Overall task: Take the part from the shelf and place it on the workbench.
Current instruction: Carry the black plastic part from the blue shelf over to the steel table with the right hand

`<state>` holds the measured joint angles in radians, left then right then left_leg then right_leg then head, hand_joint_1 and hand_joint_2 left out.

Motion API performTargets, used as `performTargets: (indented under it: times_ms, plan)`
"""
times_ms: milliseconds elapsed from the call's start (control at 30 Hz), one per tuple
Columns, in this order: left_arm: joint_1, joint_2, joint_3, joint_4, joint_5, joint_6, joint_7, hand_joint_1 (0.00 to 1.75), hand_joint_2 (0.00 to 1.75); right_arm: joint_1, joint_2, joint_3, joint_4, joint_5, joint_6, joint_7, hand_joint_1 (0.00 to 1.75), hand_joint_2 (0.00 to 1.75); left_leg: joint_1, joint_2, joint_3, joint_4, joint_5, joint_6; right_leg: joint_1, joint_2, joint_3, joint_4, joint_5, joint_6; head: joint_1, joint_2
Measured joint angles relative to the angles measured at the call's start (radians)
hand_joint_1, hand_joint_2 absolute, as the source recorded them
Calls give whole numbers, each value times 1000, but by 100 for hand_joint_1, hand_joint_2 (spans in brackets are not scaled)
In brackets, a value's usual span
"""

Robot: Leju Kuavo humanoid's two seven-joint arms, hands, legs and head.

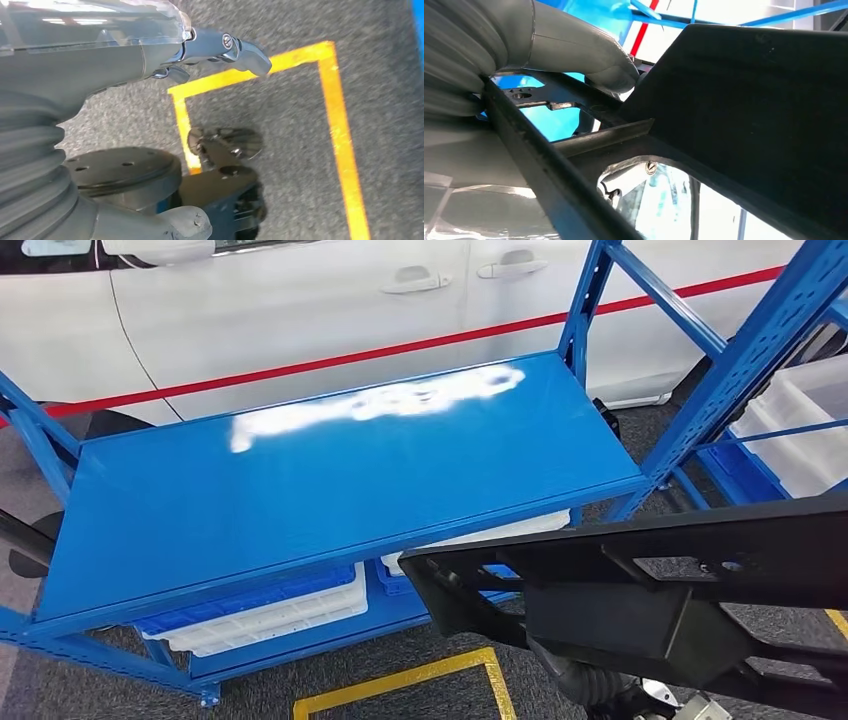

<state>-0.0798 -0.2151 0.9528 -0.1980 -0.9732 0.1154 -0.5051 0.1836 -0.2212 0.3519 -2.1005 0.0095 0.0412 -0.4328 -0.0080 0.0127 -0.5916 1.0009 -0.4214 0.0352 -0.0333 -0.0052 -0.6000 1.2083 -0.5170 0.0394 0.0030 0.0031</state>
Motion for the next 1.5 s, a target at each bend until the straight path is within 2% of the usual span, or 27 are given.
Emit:
performTargets:
  times_ms: [67, 100, 200, 267, 333, 367, 400, 433, 500, 567, 600, 667, 733, 767, 833, 867, 900, 967, 1033, 1100, 1133, 1233, 1300, 1367, 1400, 1467, 1500]
  plan:
    - [0, 2, 1, 0, 0, 2, 4, 0, 175, -6, 1, 9, 1, 0, -1, 0, 175, 175, -2, -1, -29, 27, 8, -11, 2, 2, 87, -125, -19, -6, -1, 0]
    - [1, 3, 2, 0, 0, 2, 5, 0, 175, -8, 2, 14, 2, 0, -2, 1, 175, 175, -3, -2, -37, 35, 13, -17, 5, 3, 107, -161, -34, -12, -1, 0]
    - [6, 6, 5, 0, -2, 3, 6, 0, 175, -10, 5, 28, 5, 0, -4, 0, 175, 175, 2, -4, -52, 43, 22, -36, 10, 0, 91, -173, -22, -43, 0, 0]
    - [9, 8, 6, 0, -5, 5, 7, 0, 175, -9, 8, 39, 8, 1, -9, -1, 175, 175, 8, -5, -73, 91, -45, -49, 10, -4, 66, -175, 2, -60, -2, 0]
    - [9, 9, 6, 0, -9, 7, 6, 0, 175, -5, 13, 48, 11, 0, -15, -5, 175, 175, 11, -6, -101, 203, -151, -57, 12, -5, 34, -174, 27, -67, -4, 0]
    - [9, 10, 6, 0, -11, 7, 6, 0, 175, -2, 15, 51, 13, -1, -18, -6, 175, 175, 11, -6, -108, 262, -183, -58, 14, -6, 16, -173, 40, -68, -4, 0]
    - [9, 11, 6, 0, -12, 8, 5, 0, 175, 2, 17, 53, 16, -3, -19, -8, 175, 175, 11, -6, -104, 302, -188, -57, 16, -6, -2, -172, 53, -68, -4, 0]
    - [9, 13, 6, 0, -14, 9, 5, 0, 175, 7, 19, 55, 19, -6, -19, -8, 175, 175, 10, -6, -85, 314, -170, -55, 18, -6, -20, -170, 66, -67, -4, 0]
    - [8, 16, 6, 0, -17, 11, 5, 0, 175, 14, 26, 58, 26, -16, -20, -9, 175, 175, 6, -7, 3, 238, -111, -44, 20, -6, -48, -167, 88, -65, -4, 0]
    - [5, 23, 6, 0, -21, 12, 5, 0, 175, 19, 35, 59, 33, -28, -21, -9, 175, 175, -3, -7, 124, 78, -115, -27, 19, -7, -63, -166, 109, -59, -4, 0]
    - [3, 25, 6, 0, -22, 13, 5, 0, 175, 21, 39, 60, 36, -32, -21, -9, 175, 175, -7, -7, 165, 16, -130, -19, 18, -8, -65, -168, 119, -54, -4, 0]
    - [3, 28, 6, 0, -23, 14, 7, 0, 175, 25, 47, 60, 42, -42, -21, -10, 175, 175, -13, -7, 188, -40, -135, -7, 15, -11, -65, -179, 143, -41, -6, 0]
    - [5, 28, 6, 0, -25, 14, 11, 0, 175, 31, 51, 60, 48, -52, -23, -12, 175, 175, -11, -3, 173, -52, -104, 4, 13, -9, -71, -176, 133, -31, -6, 0]
    - [5, 29, 6, 0, -25, 14, 14, 0, 175, 35, 52, 60, 51, -56, -24, -12, 175, 175, -8, -1, 161, -58, -86, 9, 13, -6, -79, -154, 96, -29, -5, 0]
    - [6, 29, 6, 0, -26, 14, 18, 0, 175, 41, 54, 60, 59, -61, -28, -12, 175, 175, -7, 2, 128, -56, -59, 17, 12, -1, -100, -53, -16, -24, -2, 0]
    - [6, 29, 7, 0, -27, 14, 19, 0, 175, 44, 55, 60, 62, -63, -30, -12, 175, 175, -7, 3, 109, -51, -47, 17, 11, 0, -108, 10, -54, -21, -1, 0]
    - [6, 29, 7, 0, -27, 13, 20, 0, 175, 46, 56, 60, 66, -64, -31, -13, 175, 175, -7, 4, 88, -44, -36, 15, 9, 1, -111, 63, -65, -17, 0, 0]
    - [6, 29, 7, 0, -29, 13, 21, 0, 175, 48, 57, 60, 73, -65, -33, -13, 175, 175, -6, 6, 44, -24, -17, 10, 4, 0, -81, 90, -19, -10, 1, 0]
    - [7, 29, 7, 0, -29, 15, 21, 0, 175, 49, 58, 60, 76, -68, -33, -13, 175, 175, -5, 6, 1, 5, -5, 1, -2, 0, 8, -4, 13, -5, 1, 0]
    - [7, 30, 7, 0, -29, 19, 20, 0, 175, 49, 62, 60, 78, -72, -33, -14, 175, 175, -6, 4, -30, 33, 2, -10, 1, 1, 89, -124, -22, -12, 0, 0]
    - [7, 30, 7, 0, -30, 21, 19, 0, 175, 50, 65, 60, 79, -73, -33, -15, 175, 175, -7, 4, -38, 40, 8, -16, 5, 2, 105, -158, -40, -21, 0, 0]
    - [9, 31, 7, 0, -33, 31, 17, 0, 175, 55, 71, 59, 84, -74, -37, -18, 175, 175, 0, 0, -57, 52, 14, -34, 9, -2, 84, -169, -20, -50, 0, 0]
    - [13, 31, 8, 0, -36, 36, 16, 0, 175, 57, 74, 59, 85, -74, -38, -20, 175, 175, 5, -4, -81, 113, -62, -46, 8, -5, 56, -171, 6, -64, -4, 0]
    - [15, 31, 8, 0, -40, 38, 16, 0, 175, 59, 75, 59, 85, -72, -39, -21, 175, 175, 8, -4, -102, 227, -163, -53, 12, -5, 25, -170, 31, -69, -7, 0]
    - [15, 31, 8, 0, -42, 39, 15, 0, 175, 60, 75, 59, 85, -71, -40, -21, 175, 175, 10, -4, -103, 277, -186, -54, 13, -6, 9, -169, 43, -70, -8, 0]
    - [14, 31, 8, 0, -44, 40, 15, 0, 175, 65, 75, 59, 85, -68, -44, -21, 175, 175, 10, -5, -66, 295, -160, -52, 15, -7, -24, -164, 66, -68, -7, 0]
    - [14, 31, 8, 0, -46, 41, 14, 0, 175, 67, 76, 59, 85, -67, -48, -21, 175, 175, 9, -6, -22, 256, -131, -48, 15, -7, -38, -162, 77, -66, -7, 0]
